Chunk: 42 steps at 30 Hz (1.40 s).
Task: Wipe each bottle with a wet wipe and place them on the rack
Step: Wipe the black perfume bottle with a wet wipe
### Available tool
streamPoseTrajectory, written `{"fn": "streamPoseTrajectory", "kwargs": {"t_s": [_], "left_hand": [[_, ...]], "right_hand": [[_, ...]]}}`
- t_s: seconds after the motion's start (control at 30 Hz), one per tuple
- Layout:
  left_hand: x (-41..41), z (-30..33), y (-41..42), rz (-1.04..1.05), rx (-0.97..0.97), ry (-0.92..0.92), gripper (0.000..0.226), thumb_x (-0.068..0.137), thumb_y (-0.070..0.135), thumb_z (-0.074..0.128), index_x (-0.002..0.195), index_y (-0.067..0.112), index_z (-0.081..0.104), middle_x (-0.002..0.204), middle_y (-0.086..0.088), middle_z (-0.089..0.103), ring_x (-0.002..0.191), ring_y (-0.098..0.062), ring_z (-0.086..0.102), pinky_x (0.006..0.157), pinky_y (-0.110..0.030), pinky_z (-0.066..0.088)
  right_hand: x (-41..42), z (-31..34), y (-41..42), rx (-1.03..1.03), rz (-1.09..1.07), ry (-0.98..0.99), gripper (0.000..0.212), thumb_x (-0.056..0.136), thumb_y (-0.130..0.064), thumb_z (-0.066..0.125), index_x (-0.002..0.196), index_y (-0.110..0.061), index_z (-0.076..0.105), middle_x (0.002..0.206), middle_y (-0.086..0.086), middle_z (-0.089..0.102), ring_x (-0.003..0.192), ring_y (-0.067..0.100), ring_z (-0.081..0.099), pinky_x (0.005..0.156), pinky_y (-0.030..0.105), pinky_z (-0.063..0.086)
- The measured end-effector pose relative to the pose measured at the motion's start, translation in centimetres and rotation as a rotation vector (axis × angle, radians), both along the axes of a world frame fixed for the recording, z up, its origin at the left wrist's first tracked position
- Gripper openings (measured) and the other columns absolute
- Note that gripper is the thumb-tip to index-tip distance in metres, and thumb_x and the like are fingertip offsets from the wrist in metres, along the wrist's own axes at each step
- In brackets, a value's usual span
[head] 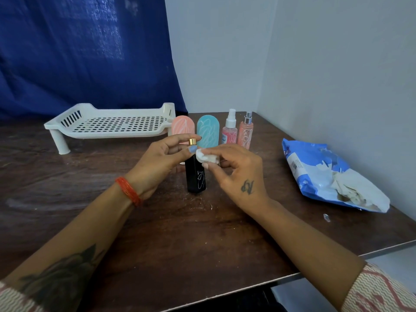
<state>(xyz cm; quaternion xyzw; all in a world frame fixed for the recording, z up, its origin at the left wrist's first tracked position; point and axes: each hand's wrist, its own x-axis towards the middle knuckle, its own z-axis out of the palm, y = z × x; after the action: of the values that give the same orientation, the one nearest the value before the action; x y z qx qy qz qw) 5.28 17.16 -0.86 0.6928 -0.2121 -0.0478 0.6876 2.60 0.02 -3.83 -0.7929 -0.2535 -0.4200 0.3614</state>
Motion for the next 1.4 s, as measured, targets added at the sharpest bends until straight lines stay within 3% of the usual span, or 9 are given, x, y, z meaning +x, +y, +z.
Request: {"fn": "streamPoseTrajectory", "kwargs": {"t_s": [0.23,0.33,0.53,0.7,0.83,1.0,1.17,1.4], "left_hand": [[0.11,-0.04,-0.05,0.021,0.027,-0.009,0.028,0.088,0.014,0.058,0.115,0.022,0.063,0.102,0.000,0.073,0.101,-0.009,0.067,0.079,-0.021,0.054],[0.15,-0.08,-0.01,0.019,0.028,-0.006,0.028,0.088,0.015,0.059,0.114,0.023,0.063,0.103,0.001,0.073,0.102,-0.010,0.066,0.083,-0.026,0.052],[0.22,-0.16,-0.02,0.013,0.017,-0.004,0.028,0.089,0.013,0.058,0.114,0.022,0.063,0.103,-0.001,0.073,0.099,-0.010,0.067,0.079,-0.020,0.055],[0.22,-0.17,0.03,0.019,0.026,-0.014,0.027,0.088,0.015,0.059,0.114,0.022,0.063,0.101,0.000,0.074,0.100,-0.010,0.067,0.078,-0.020,0.054],[0.19,-0.10,0.08,0.018,0.025,-0.020,0.027,0.088,0.014,0.059,0.114,0.022,0.063,0.098,0.003,0.074,0.097,-0.007,0.067,0.072,-0.014,0.052],[0.26,-0.18,0.08,0.021,0.033,-0.013,0.029,0.088,0.015,0.059,0.116,0.020,0.062,0.103,-0.002,0.073,0.102,-0.012,0.066,0.084,-0.025,0.052],[0.29,-0.17,0.15,0.026,0.028,-0.020,0.030,0.089,0.012,0.058,0.118,0.018,0.061,0.103,-0.001,0.073,0.101,-0.009,0.067,0.075,-0.018,0.054],[0.21,-0.15,0.16,0.035,0.020,-0.016,0.031,0.089,0.012,0.058,0.120,0.016,0.061,0.103,-0.002,0.073,0.099,-0.010,0.067,0.074,-0.017,0.054]], "right_hand": [[-0.04,-0.35,0.07,-0.004,0.052,-0.004,0.015,0.069,-0.002,0.073,0.083,-0.007,0.074,0.086,0.004,0.068,0.079,0.008,0.062,0.066,0.024,0.054],[0.15,-0.38,-0.04,0.014,-0.005,0.022,0.016,0.072,-0.005,0.073,0.088,-0.007,0.074,0.088,0.005,0.067,0.080,0.010,0.062,0.066,0.025,0.055],[-0.01,-0.14,0.20,0.015,0.041,-0.038,0.017,0.076,-0.008,0.072,0.093,-0.006,0.074,0.090,0.007,0.064,0.084,0.011,0.060,0.071,0.022,0.053],[0.07,-0.31,0.07,0.007,0.029,0.004,0.013,0.072,-0.002,0.070,0.084,-0.006,0.074,0.084,0.005,0.066,0.076,0.011,0.062,0.063,0.028,0.054],[0.14,-0.24,-0.13,-0.008,-0.033,0.008,0.015,0.078,-0.008,0.071,0.093,-0.008,0.073,0.089,0.005,0.067,0.082,0.010,0.063,0.066,0.026,0.055],[-0.17,-0.05,0.19,-0.008,0.064,-0.020,0.013,0.073,-0.002,0.073,0.086,-0.007,0.074,0.087,0.005,0.067,0.080,0.008,0.062,0.067,0.025,0.054],[-0.17,-0.31,0.02,-0.004,0.024,0.011,0.011,0.068,-0.001,0.071,0.078,-0.006,0.075,0.079,0.005,0.067,0.070,0.010,0.062,0.059,0.026,0.053],[-0.21,-0.18,0.24,-0.016,0.073,-0.004,0.013,0.073,-0.003,0.074,0.085,-0.007,0.075,0.085,0.005,0.067,0.077,0.009,0.062,0.065,0.024,0.054]]}}
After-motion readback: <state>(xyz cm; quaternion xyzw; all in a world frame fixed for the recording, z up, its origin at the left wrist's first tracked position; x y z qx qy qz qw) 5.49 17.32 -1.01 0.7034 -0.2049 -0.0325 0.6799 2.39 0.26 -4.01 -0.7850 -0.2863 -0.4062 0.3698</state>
